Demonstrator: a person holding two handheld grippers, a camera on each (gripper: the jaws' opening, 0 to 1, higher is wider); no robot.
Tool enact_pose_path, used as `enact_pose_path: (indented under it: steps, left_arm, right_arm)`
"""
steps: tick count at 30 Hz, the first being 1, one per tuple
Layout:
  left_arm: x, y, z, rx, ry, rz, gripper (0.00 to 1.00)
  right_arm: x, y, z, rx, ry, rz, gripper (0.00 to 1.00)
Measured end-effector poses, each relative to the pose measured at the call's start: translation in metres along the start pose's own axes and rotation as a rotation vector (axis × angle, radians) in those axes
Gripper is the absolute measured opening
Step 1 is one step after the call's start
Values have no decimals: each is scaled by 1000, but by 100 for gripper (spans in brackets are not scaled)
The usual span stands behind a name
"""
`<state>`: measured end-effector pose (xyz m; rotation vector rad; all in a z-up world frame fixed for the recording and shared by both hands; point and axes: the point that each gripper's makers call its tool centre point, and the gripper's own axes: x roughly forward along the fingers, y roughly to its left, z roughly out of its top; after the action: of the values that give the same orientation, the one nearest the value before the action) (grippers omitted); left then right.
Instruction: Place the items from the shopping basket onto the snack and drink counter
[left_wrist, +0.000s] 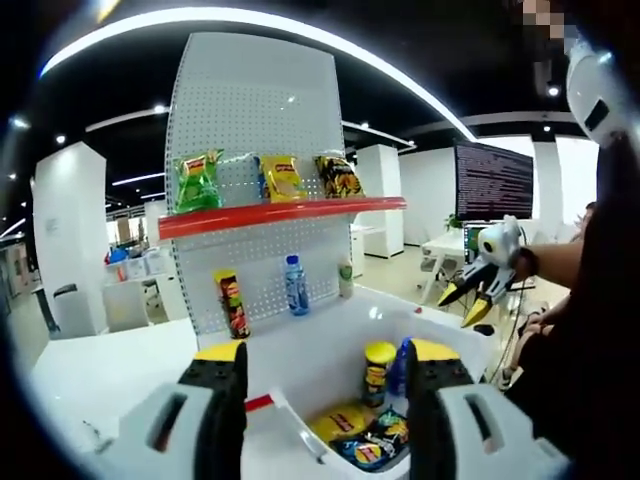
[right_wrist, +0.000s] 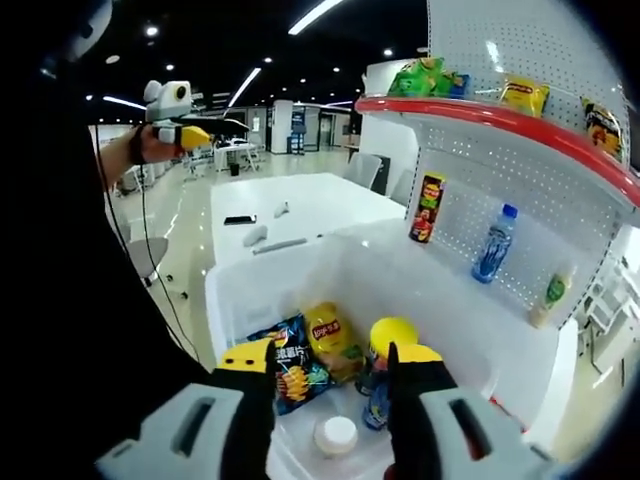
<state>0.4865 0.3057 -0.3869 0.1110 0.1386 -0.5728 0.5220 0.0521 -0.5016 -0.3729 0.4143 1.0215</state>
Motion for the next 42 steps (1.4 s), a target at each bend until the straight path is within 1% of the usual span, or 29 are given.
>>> enact_pose_path:
  steps: [8,11,15,21,33,38,42]
  left_arm:
    - [-6,5,-1,-2,7,13,64]
    - [-10,8,-1,-5,3,22,64]
    - [-13,9,-3,-7,2,29,64]
    - [-22,15,-3,-12,-3,50,64]
    - [-34,16,0,-17,-16,69,63]
    - [-39,18,-1,-24,-19,83,64]
    - [-42,16,-2,-26,-14,83,65]
  right_arm:
    - [14,2,6,-70,31,18,45]
    - [19,3,10,-84,30,31,45]
    - [26,5,11,-102,43,50,45]
    - [43,16,7,-141,84,93,45]
    - [74,33,3,-180,126,157,46]
    - [89,38,-3,-199,149,182,47]
    - [100,43,-7,-199,154,207,49]
